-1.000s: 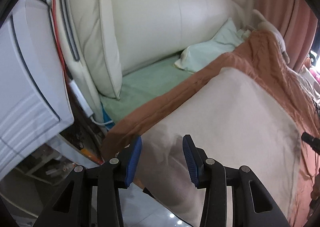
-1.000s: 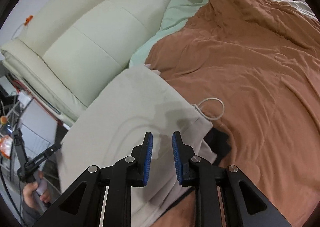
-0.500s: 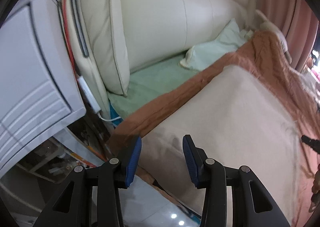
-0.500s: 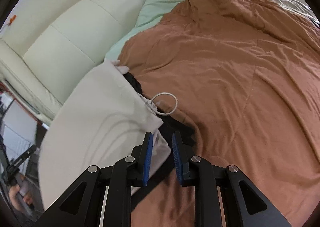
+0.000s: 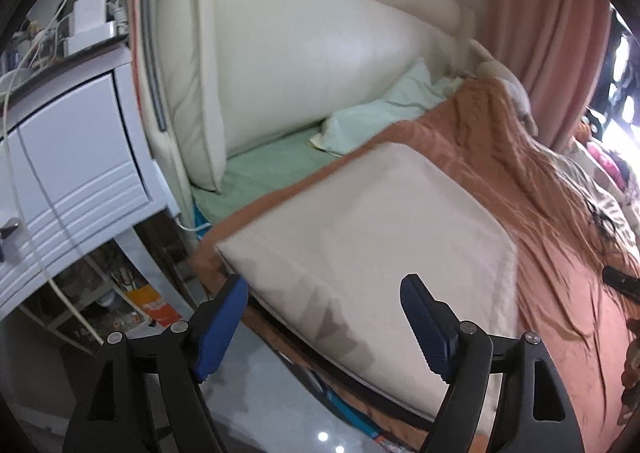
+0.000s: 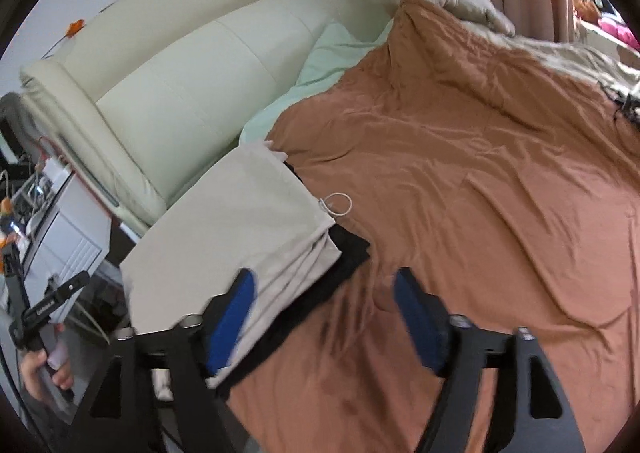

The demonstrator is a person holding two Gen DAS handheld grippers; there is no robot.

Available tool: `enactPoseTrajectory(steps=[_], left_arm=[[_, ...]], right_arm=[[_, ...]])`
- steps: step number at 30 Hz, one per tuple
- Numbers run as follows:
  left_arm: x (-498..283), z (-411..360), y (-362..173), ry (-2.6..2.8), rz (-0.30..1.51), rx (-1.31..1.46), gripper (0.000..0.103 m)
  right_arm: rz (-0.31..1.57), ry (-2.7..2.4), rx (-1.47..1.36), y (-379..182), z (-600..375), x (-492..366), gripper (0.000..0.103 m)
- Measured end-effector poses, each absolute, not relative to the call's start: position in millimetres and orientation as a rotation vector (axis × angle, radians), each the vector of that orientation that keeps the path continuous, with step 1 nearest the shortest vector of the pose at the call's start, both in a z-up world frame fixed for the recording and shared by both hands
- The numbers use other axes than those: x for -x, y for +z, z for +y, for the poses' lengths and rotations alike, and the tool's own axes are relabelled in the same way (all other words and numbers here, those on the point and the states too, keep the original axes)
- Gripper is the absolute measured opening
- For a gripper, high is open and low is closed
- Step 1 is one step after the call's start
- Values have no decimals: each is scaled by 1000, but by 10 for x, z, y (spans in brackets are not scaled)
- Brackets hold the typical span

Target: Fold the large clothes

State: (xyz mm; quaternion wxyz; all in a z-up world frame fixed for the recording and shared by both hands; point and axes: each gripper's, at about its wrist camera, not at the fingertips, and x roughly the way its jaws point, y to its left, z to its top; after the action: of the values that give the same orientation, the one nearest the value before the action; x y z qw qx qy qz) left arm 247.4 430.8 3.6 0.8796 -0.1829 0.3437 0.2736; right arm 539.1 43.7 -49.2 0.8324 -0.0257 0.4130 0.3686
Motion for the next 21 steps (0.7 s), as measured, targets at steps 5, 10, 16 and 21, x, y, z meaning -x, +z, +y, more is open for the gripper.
enactPoseTrajectory(steps=[5, 10, 16, 21], left_arm=[[-2383, 3815, 160, 536, 697, 343, 98], [-2294, 3318, 276, 488, 678, 313, 99], [-2141, 2859, 417, 445, 648, 293, 99], [-1998, 2507, 541, 410, 612, 278, 99]], right_arm=[[839, 781, 71, -262, 80, -5085, 93], [813, 761, 73, -128, -282, -4872, 93], [780, 735, 63, 12, -766, -4611, 93], [744, 707, 40, 112, -1172, -4395, 93]])
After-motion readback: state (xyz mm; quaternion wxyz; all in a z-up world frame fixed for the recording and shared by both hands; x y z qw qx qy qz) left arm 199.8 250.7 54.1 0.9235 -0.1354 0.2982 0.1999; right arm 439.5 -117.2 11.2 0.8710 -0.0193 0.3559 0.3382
